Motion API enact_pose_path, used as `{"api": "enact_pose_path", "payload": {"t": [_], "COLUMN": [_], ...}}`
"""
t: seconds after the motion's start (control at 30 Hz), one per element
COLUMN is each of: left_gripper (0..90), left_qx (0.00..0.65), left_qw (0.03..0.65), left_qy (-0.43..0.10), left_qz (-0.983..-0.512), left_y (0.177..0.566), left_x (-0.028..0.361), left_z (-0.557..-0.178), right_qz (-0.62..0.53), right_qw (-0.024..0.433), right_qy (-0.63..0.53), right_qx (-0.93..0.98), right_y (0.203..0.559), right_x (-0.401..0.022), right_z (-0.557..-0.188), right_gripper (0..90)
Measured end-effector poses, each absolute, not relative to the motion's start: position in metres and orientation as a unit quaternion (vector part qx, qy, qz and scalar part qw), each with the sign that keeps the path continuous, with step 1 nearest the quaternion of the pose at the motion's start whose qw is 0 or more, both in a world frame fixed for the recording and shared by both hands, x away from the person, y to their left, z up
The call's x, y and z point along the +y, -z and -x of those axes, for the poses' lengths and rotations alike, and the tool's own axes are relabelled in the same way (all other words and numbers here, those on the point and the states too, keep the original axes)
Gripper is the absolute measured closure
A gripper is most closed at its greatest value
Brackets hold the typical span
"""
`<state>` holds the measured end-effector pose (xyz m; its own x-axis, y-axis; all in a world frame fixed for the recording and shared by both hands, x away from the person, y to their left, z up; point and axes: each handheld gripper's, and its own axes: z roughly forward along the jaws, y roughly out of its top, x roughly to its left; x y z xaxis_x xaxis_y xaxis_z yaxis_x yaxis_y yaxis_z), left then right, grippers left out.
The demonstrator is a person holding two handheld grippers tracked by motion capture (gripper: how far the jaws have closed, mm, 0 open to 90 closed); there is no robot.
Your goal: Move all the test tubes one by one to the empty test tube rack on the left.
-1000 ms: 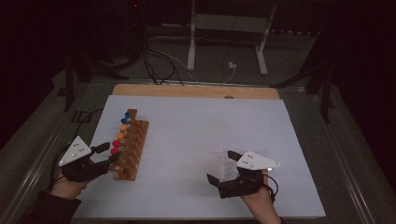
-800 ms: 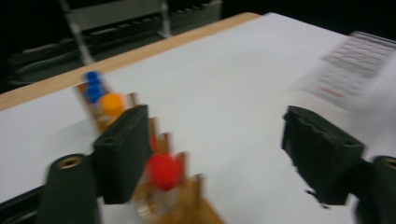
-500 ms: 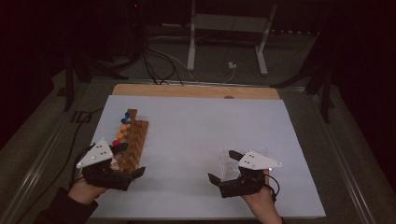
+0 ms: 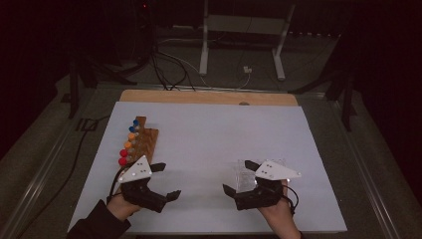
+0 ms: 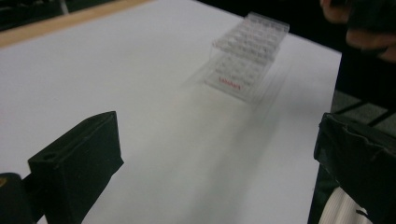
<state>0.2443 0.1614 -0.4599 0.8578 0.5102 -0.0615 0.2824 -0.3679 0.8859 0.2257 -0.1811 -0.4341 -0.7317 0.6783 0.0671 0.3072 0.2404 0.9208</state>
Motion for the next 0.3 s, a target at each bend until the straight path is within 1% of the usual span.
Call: {"api": "enact_pose_path", "payload": {"t": [0.3], "left_gripper": [1.5], "left_qx": [0.241], "left_qw": [0.495], "left_qy": [-0.113], "left_qz": [-0.827], "left_y": [0.482], "left_x": [0.158], "left_z": [-0.243], "right_qz": [-0.323], "right_qw": [0.174], "right_qy": [-0.524], "right_qx": [0.769], "right_y": [0.438], "right_x": [-0.182], "right_z": [-0.228], "right_gripper": [0.0]}}
